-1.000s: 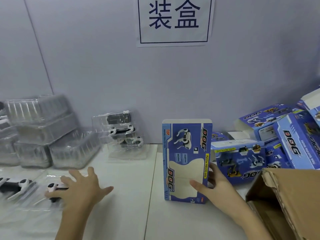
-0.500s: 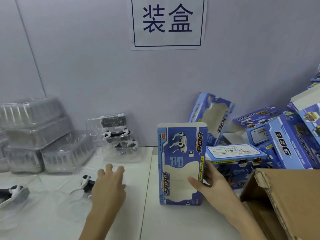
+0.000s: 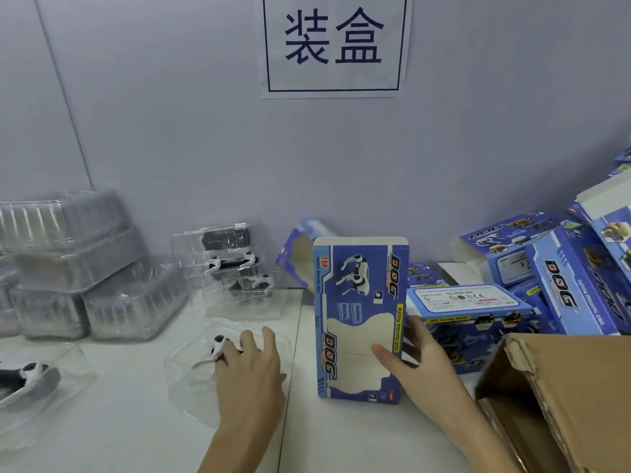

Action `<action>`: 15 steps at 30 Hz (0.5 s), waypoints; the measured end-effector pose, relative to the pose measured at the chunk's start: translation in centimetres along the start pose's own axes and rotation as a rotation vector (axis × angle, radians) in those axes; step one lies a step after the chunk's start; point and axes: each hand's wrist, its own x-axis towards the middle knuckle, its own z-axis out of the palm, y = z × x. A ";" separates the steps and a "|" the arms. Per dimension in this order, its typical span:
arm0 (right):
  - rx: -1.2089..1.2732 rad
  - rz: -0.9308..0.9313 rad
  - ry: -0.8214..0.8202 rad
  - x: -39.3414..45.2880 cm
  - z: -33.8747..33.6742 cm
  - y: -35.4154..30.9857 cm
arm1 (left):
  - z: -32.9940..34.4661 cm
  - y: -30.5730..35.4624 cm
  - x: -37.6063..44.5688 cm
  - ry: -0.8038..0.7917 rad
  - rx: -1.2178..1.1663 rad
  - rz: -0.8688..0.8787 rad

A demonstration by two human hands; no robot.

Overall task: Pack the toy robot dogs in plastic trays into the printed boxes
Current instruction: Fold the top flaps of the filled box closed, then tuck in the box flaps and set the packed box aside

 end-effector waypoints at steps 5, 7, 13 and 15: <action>-0.122 0.036 0.062 -0.8 0.3 -1.1 | -1.2 -1.4 1.0 0.180 -0.376 0.009; -0.290 0.107 0.123 -1.4 0.3 -2.0 | -1.9 -2.3 1.2 0.350 -0.589 0.027; -0.742 0.217 0.046 -3.3 -0.6 -4.6 | -6.0 -4.6 0.6 0.595 -1.422 -0.119; -0.511 0.135 -0.120 -4.0 0.4 -5.1 | -6.8 -5.1 0.5 0.507 -1.759 -0.153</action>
